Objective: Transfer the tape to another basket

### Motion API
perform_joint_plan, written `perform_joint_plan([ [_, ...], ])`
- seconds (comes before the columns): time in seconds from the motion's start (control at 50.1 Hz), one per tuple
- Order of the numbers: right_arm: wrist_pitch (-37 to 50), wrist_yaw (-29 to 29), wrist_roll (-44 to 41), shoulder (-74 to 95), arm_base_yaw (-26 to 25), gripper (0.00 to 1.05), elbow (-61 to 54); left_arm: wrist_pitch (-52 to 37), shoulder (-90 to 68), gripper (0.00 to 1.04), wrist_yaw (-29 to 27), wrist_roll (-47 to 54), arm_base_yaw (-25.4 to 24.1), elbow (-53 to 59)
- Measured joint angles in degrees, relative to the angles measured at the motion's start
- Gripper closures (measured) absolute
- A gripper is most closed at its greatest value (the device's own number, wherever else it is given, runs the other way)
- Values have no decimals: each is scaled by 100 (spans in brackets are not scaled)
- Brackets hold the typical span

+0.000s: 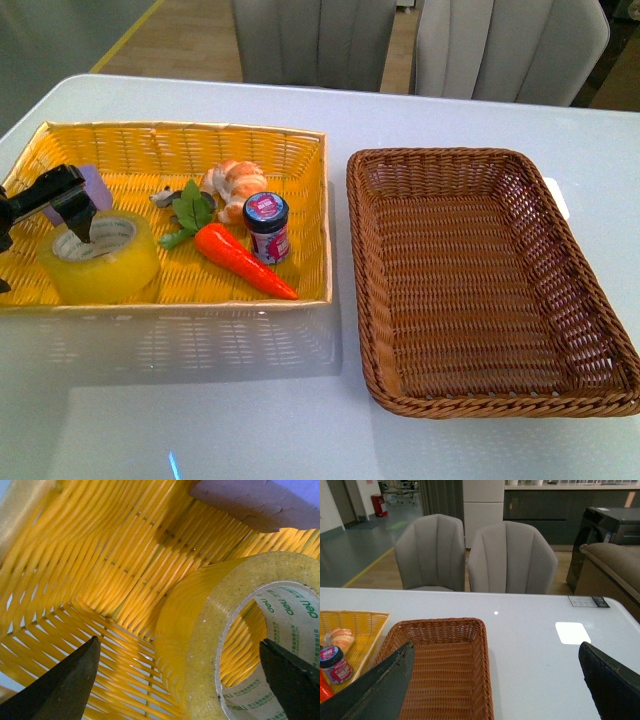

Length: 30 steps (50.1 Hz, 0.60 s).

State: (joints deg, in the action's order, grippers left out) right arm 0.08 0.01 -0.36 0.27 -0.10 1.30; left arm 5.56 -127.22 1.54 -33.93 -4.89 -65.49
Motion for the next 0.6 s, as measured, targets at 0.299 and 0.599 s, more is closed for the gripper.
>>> perform_joint_plan([
  [0.299, 0, 0, -2, 0, 0, 9, 0, 140, -20, 57, 155, -87, 31, -28],
  [0.599, 0, 0, -2, 0, 0, 9, 0, 304, 483, 90, 190, -365, 37, 142],
])
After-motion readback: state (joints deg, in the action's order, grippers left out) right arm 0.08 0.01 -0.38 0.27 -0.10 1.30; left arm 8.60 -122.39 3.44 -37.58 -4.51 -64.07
